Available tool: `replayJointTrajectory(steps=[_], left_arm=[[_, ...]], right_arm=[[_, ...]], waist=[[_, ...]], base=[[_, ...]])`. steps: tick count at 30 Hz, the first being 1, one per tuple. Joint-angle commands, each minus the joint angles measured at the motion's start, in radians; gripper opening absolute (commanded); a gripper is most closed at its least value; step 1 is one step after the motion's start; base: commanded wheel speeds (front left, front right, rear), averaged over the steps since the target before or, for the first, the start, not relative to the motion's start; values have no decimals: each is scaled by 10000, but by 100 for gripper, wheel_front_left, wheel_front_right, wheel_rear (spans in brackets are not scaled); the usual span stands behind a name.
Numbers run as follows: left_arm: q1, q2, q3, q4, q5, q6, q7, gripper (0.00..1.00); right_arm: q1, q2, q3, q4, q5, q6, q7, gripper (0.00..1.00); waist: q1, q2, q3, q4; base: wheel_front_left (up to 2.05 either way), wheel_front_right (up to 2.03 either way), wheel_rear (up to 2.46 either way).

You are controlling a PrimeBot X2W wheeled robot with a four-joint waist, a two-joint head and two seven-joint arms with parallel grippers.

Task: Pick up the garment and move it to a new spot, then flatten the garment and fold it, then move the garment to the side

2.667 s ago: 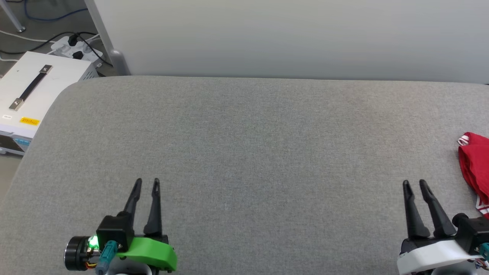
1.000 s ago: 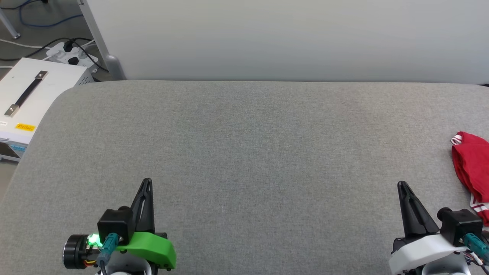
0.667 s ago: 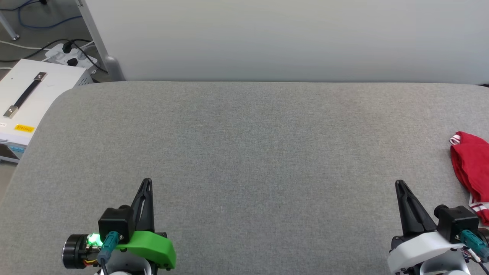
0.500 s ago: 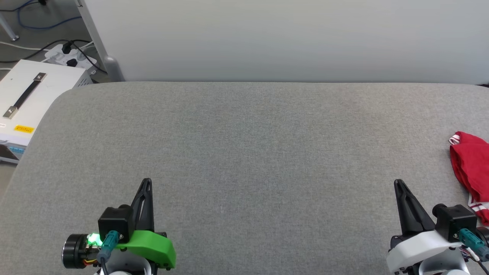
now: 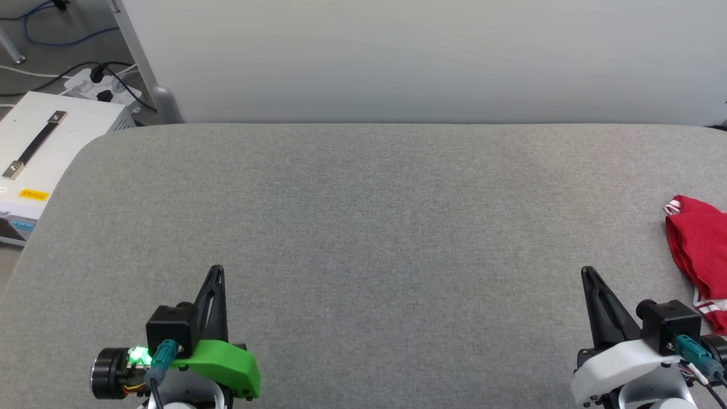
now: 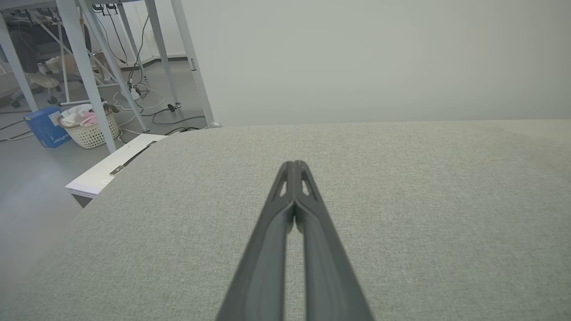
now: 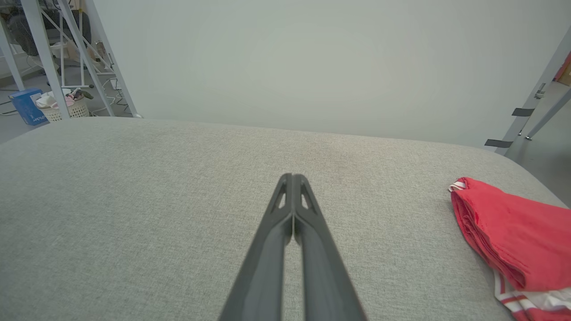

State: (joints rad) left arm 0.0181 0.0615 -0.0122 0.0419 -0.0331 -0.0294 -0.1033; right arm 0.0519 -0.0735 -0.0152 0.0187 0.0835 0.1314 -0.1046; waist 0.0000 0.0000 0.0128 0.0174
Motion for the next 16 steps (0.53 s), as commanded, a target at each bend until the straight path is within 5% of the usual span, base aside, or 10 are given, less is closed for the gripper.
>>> replayJointTrajectory(steps=[1,16], left_arm=[[-107,-55,36,-70,96,93,69,0],[-133,-76,66,-194,180,165,412,0]], right_arm=[[-197,28,24,-77,-105,-5,64,0],[-312,101,69,-116,-365,-6,413,0]], waist=[[0,0,-3,-4],[0,0,-48,-65]], base=[[0,0,0],[0,0,0]])
